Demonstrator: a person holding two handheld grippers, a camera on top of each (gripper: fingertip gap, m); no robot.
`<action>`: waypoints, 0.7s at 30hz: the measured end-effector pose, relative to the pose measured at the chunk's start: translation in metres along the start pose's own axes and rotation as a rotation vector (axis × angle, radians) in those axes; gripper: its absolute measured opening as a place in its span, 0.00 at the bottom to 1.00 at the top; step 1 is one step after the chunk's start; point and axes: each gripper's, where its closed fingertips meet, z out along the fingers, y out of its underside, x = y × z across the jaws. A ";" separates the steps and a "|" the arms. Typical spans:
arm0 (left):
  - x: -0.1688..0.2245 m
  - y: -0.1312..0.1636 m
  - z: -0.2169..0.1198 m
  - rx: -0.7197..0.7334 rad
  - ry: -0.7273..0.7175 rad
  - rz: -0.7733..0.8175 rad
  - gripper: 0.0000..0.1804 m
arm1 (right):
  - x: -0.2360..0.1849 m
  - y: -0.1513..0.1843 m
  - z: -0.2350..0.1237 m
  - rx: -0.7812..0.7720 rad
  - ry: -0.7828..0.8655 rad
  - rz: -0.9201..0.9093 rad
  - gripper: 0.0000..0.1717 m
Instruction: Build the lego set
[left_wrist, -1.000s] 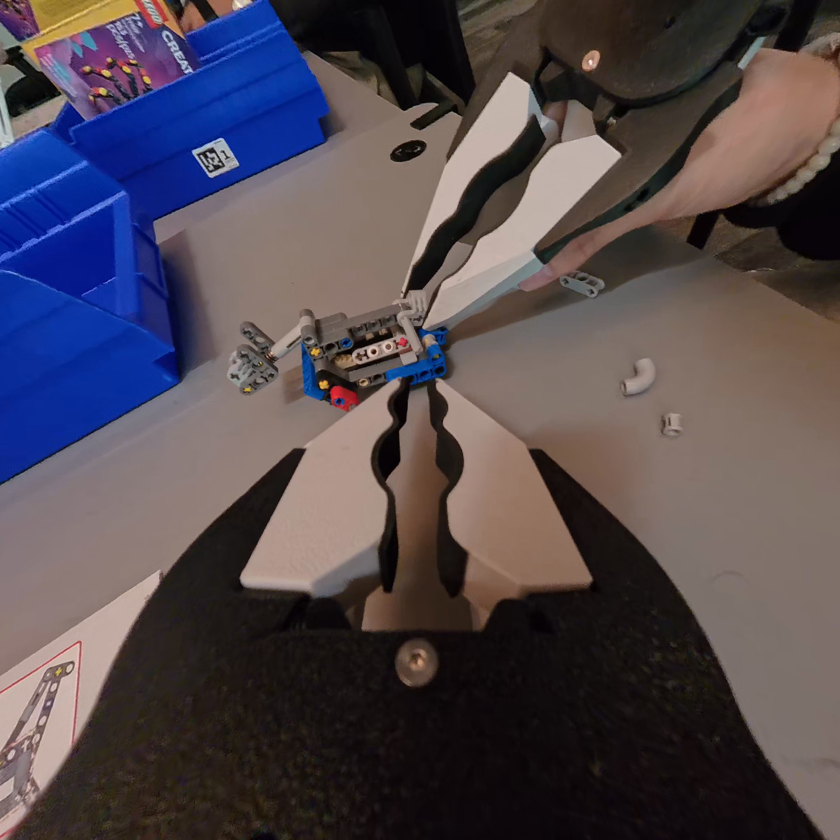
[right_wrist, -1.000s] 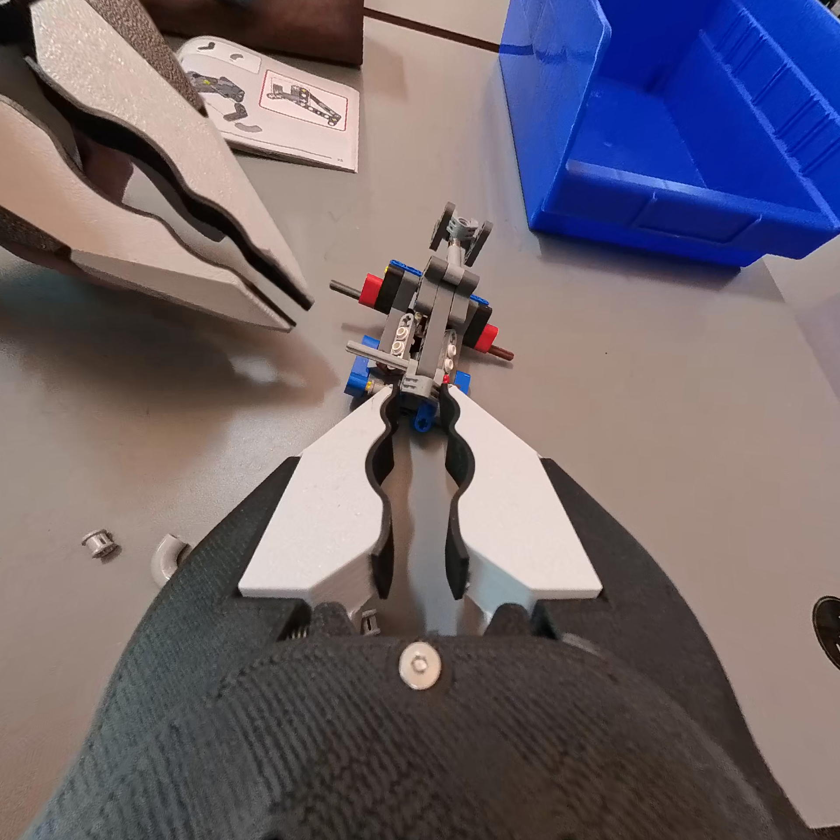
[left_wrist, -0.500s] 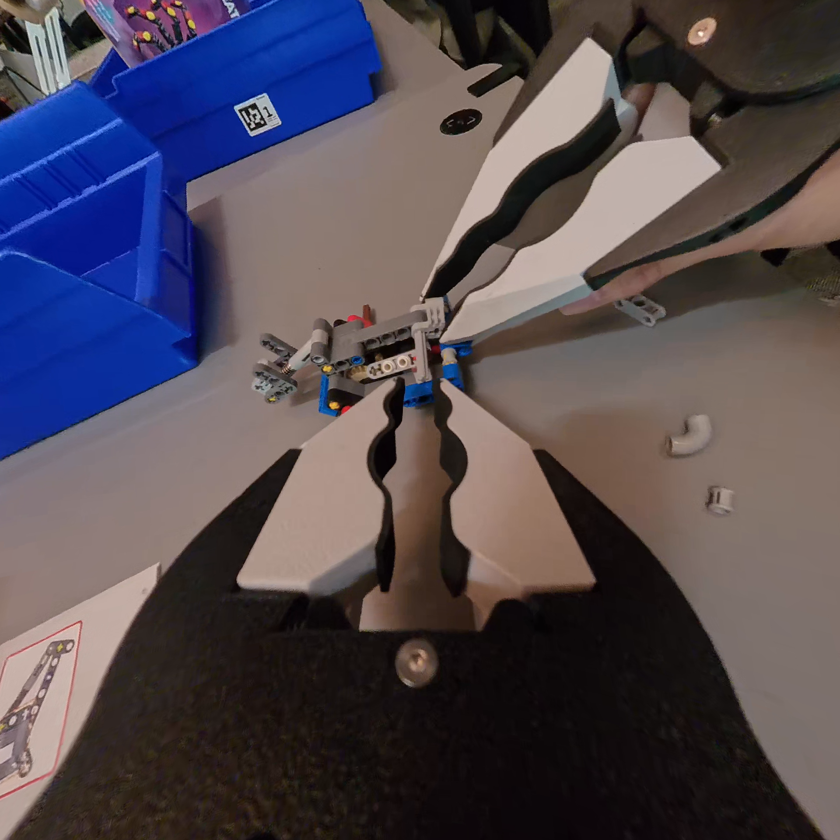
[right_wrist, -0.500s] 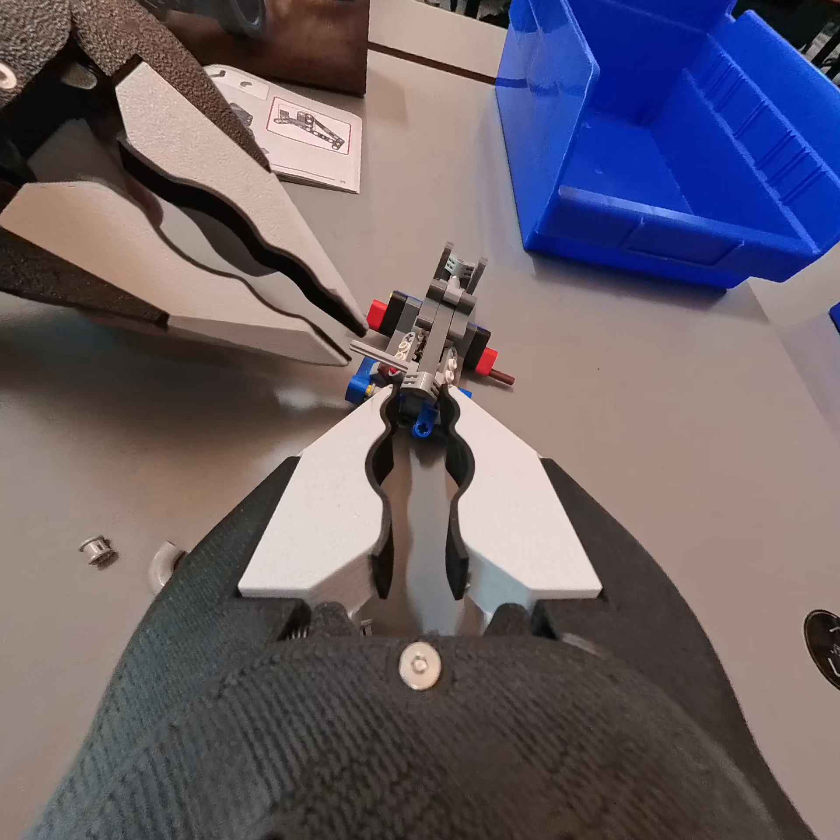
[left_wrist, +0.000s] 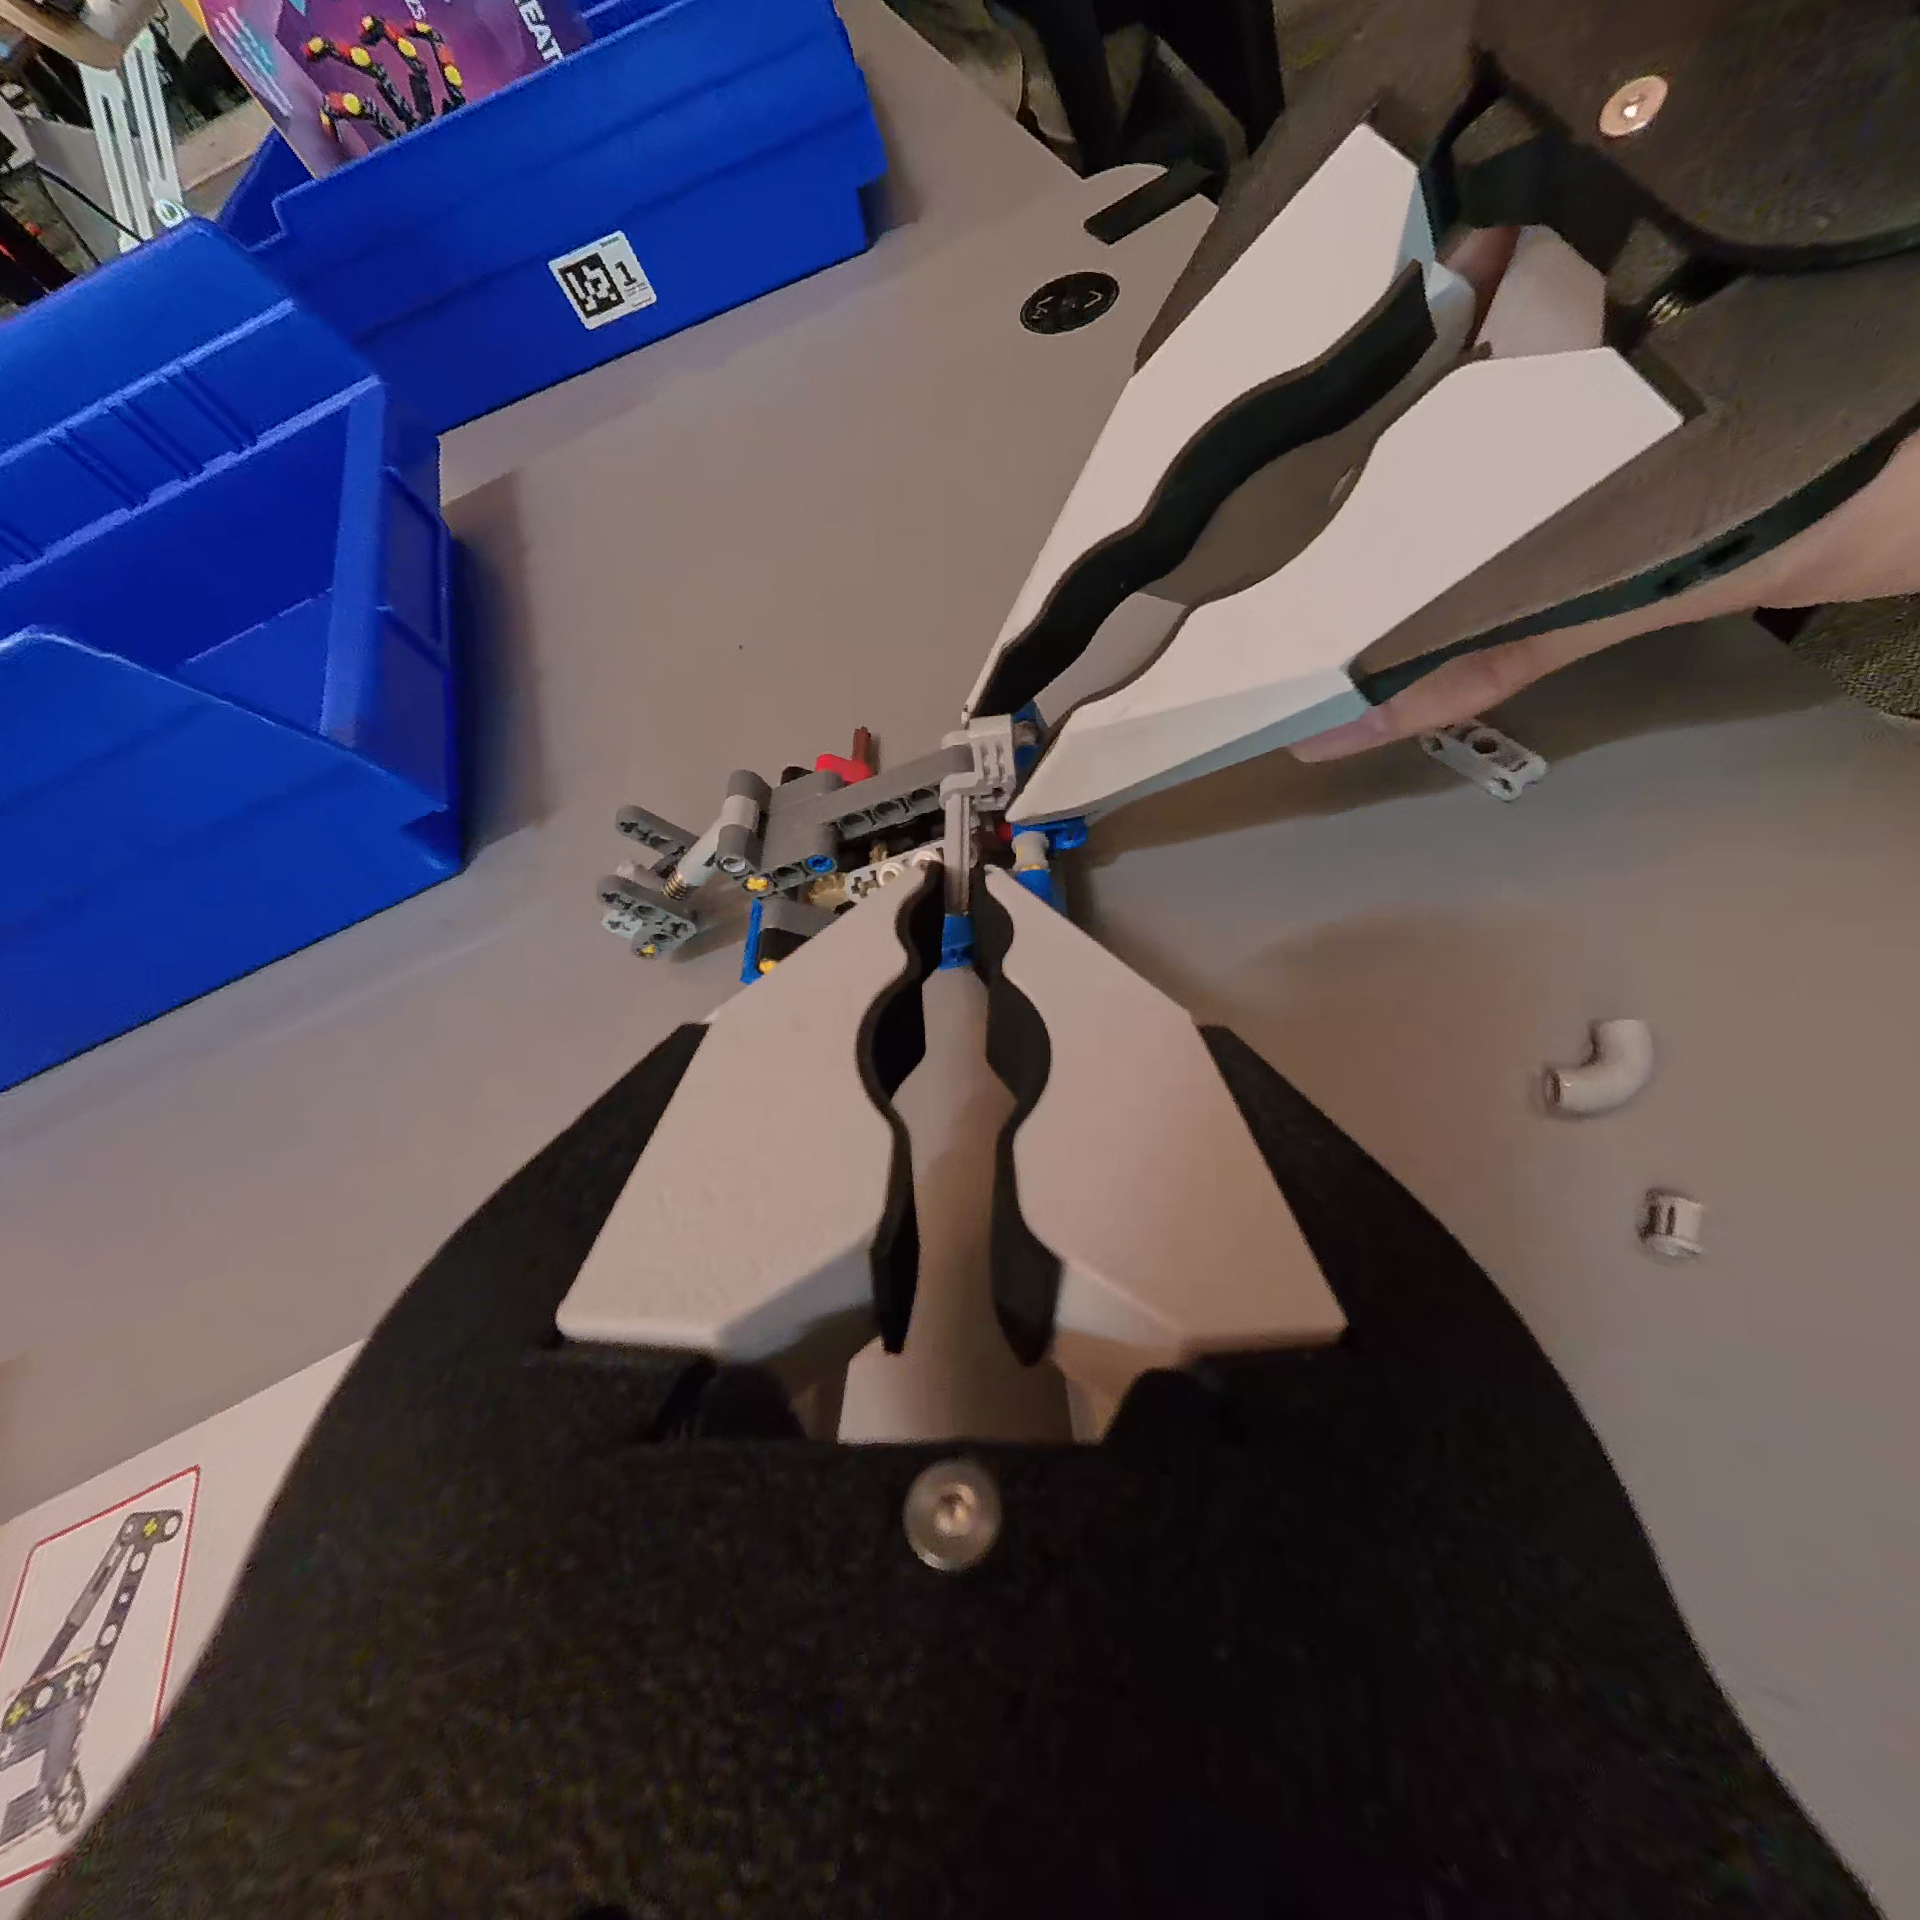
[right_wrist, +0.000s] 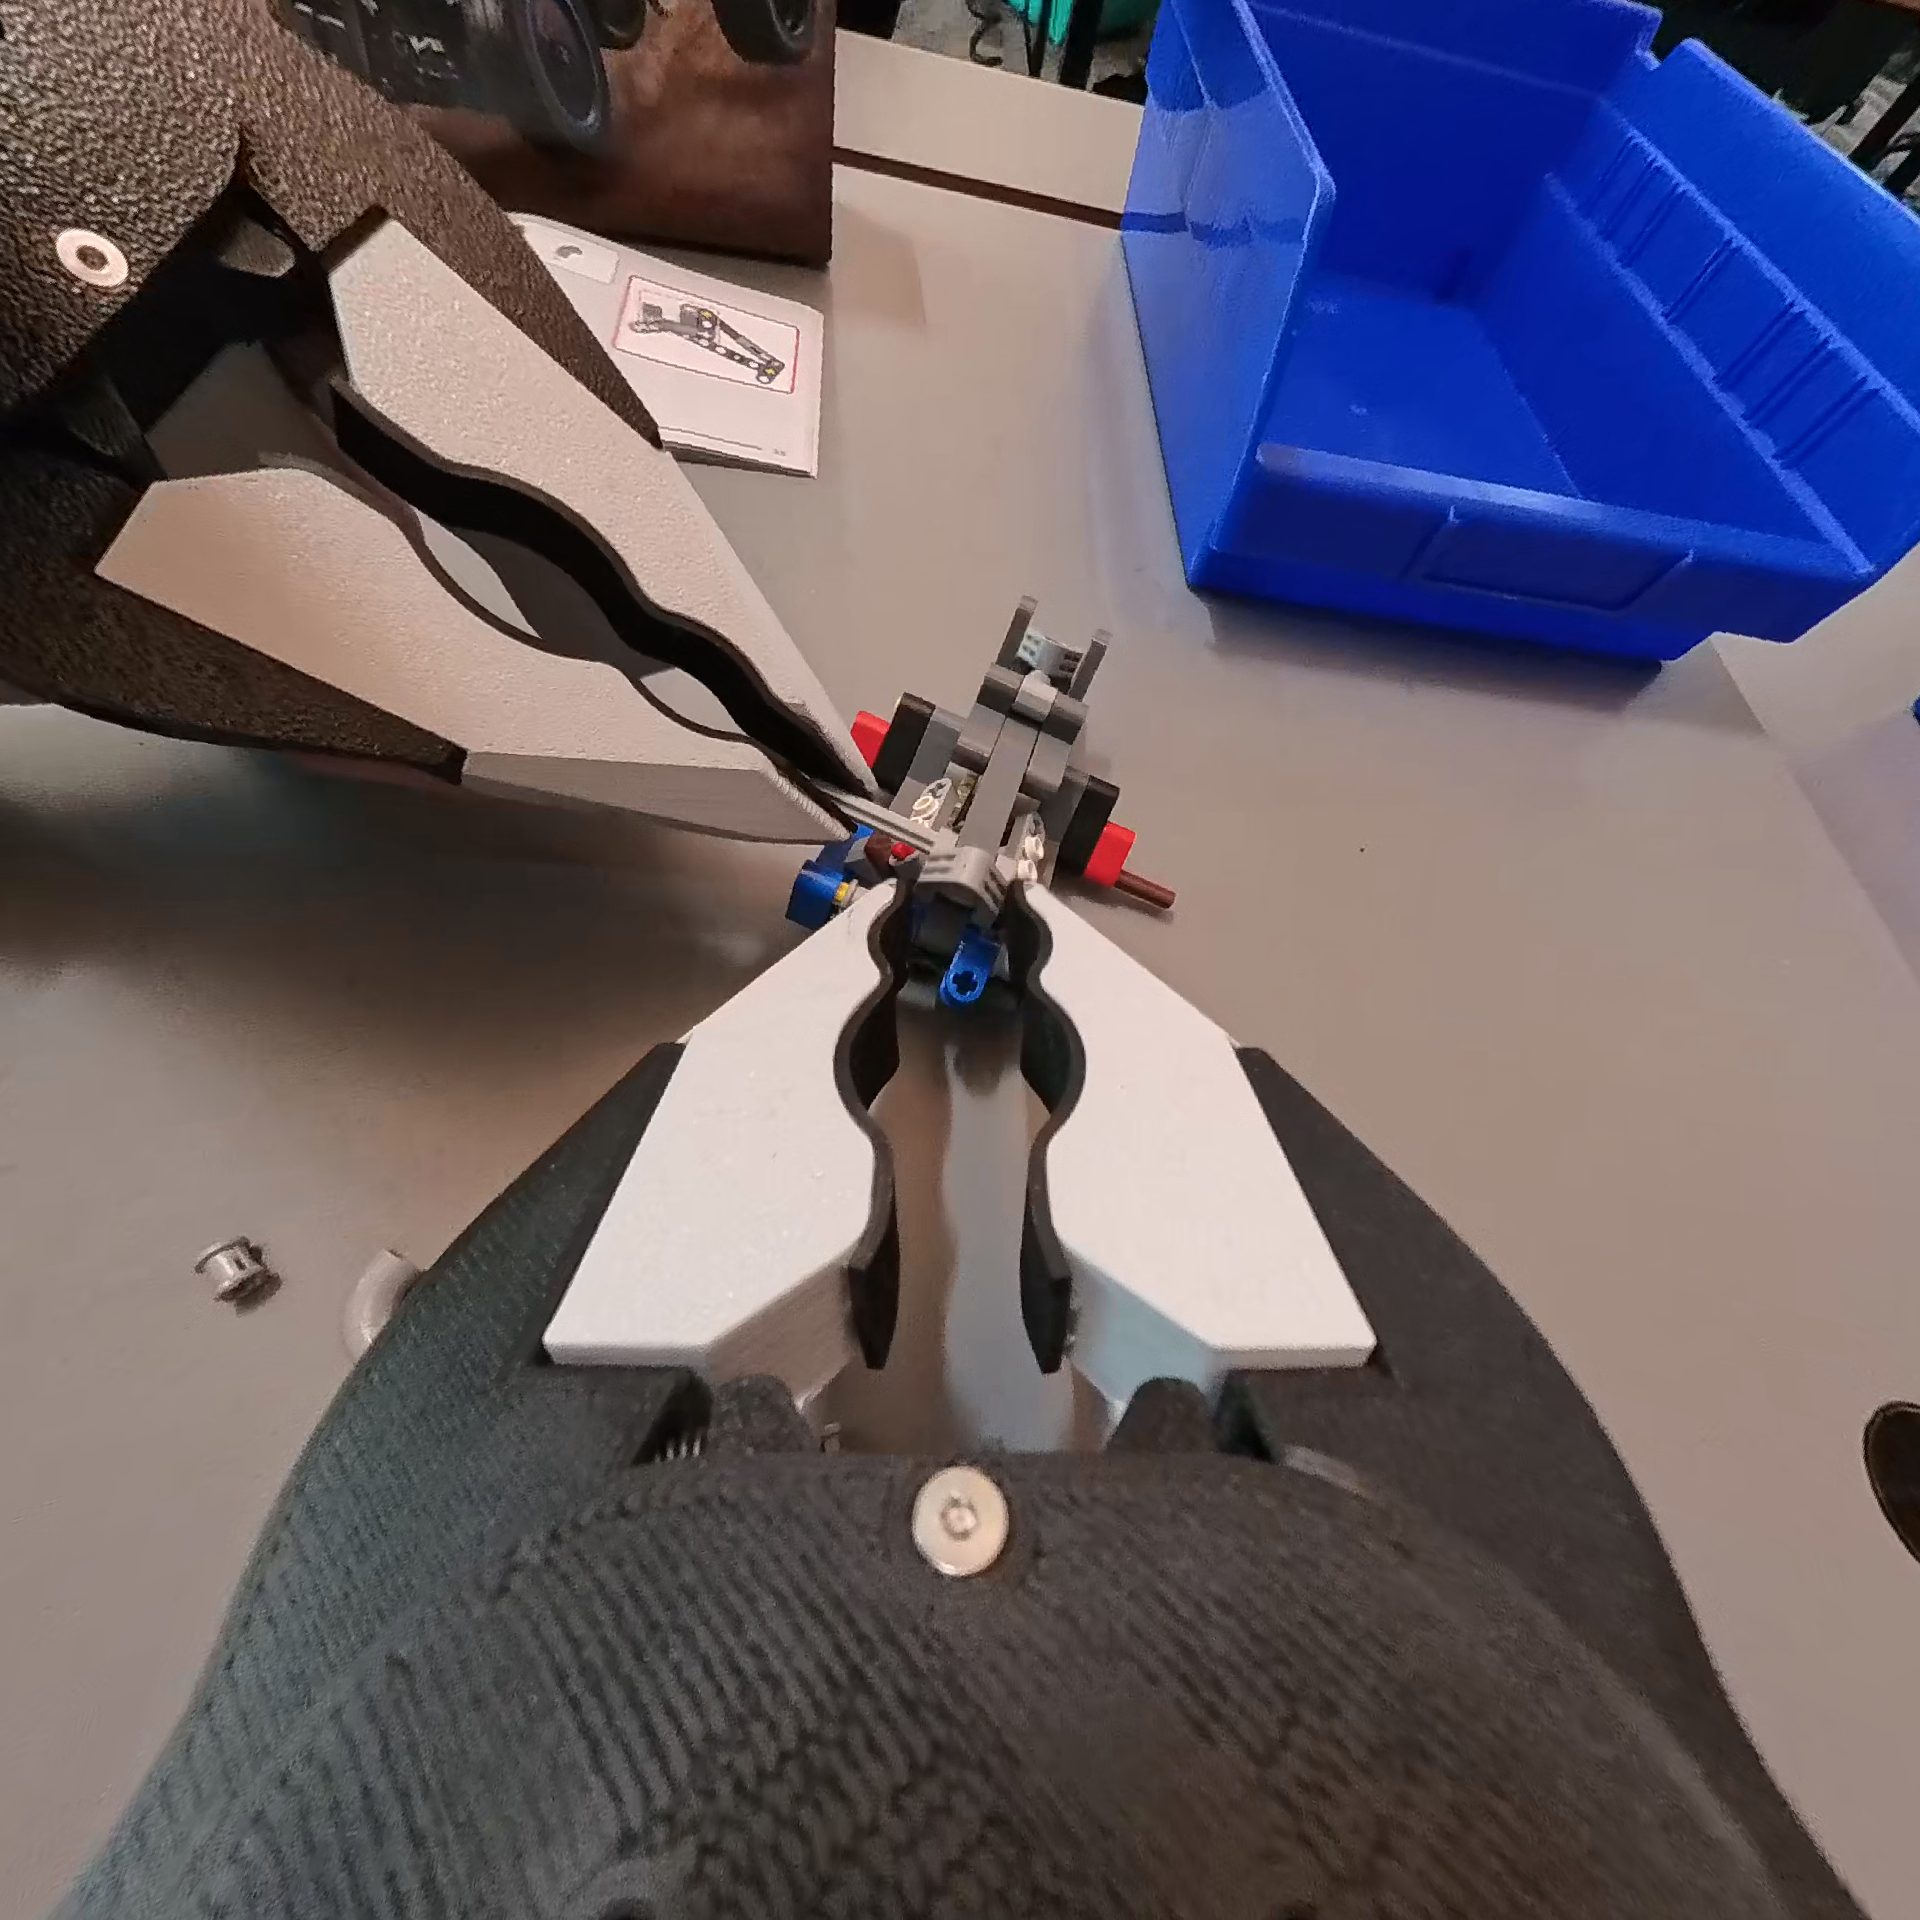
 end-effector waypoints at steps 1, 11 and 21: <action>0.000 0.000 0.000 0.000 -0.001 0.002 0.00 | 0.000 0.001 0.001 -0.004 -0.003 0.005 0.09; 0.000 0.005 0.002 -0.010 0.025 -0.028 0.00 | 0.000 0.002 0.005 -0.027 -0.016 0.016 0.09; -0.001 0.009 0.008 -0.047 0.028 0.010 0.00 | 0.002 0.003 0.006 -0.032 -0.030 0.000 0.09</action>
